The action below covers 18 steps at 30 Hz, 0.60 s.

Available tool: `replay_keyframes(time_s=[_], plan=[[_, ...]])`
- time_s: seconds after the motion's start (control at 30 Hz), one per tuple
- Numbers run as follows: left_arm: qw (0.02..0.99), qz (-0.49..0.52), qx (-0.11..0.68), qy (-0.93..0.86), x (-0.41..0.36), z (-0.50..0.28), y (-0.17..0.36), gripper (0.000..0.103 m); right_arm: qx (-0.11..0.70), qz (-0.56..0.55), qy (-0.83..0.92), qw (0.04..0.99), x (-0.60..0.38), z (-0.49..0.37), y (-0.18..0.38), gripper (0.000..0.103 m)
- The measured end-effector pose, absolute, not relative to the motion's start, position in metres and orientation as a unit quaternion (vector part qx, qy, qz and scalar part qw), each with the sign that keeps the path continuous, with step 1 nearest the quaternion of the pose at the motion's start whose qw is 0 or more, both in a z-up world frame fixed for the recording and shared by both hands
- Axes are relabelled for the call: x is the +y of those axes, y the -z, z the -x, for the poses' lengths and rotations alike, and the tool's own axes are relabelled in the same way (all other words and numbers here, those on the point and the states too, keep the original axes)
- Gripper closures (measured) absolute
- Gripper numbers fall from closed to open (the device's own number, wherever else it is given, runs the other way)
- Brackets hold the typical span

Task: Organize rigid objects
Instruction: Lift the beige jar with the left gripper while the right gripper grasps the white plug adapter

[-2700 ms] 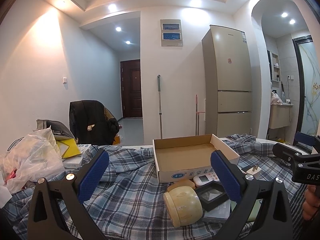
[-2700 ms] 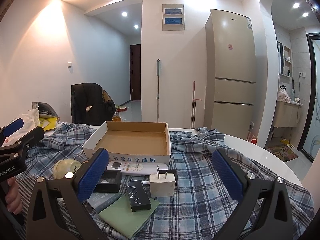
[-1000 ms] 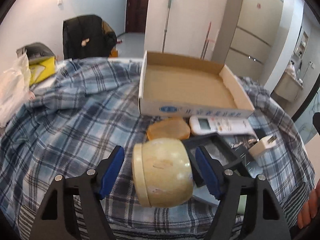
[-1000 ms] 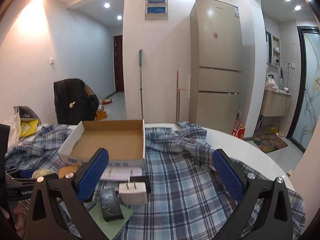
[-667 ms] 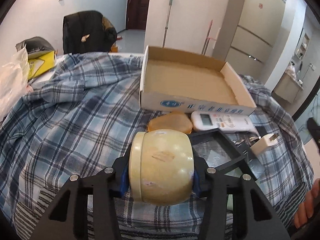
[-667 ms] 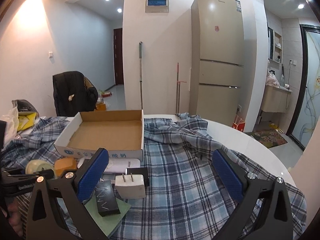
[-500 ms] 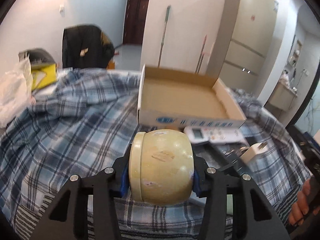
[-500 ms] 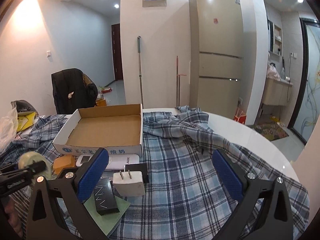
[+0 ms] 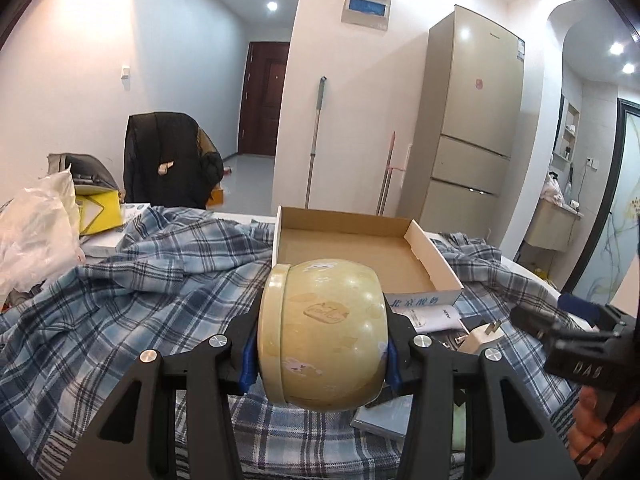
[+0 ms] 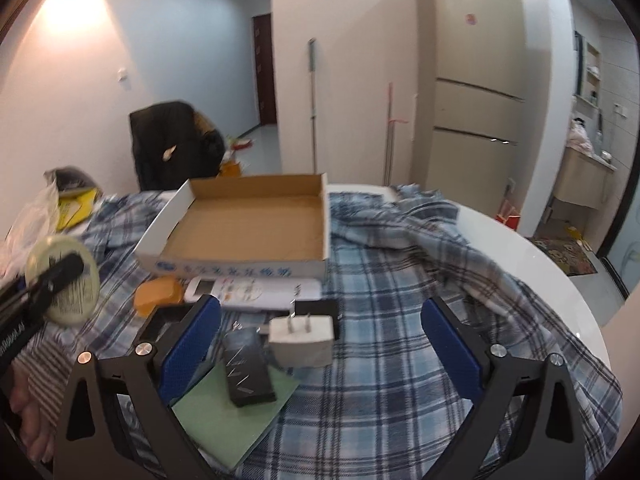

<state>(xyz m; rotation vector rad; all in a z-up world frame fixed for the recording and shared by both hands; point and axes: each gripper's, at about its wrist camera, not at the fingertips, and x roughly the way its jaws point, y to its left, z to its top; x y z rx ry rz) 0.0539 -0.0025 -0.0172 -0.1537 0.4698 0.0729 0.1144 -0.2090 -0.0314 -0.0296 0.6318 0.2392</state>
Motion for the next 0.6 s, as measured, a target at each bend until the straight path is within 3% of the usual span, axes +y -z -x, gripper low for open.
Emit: replay_keyframes(time_s=[0.17,0.37,0.6], plan=[[0.970,0.070,0.230,-0.037,-0.005,-0.053,0.017,0.053,0.335,0.054,-0.134,0.931,-0.198,-0.122,0.042,0.008],[0.965,0.084,0.246,-0.041,0.001,-0.058,0.023,0.053,0.388,0.042,-0.153,0.908,-0.194,-0.152,0.054,0.020],[0.964,0.082,0.251,-0.037,0.000,-0.059,0.025,0.053,0.405,0.028,-0.159,0.900,-0.191,-0.165,0.069,0.028]])
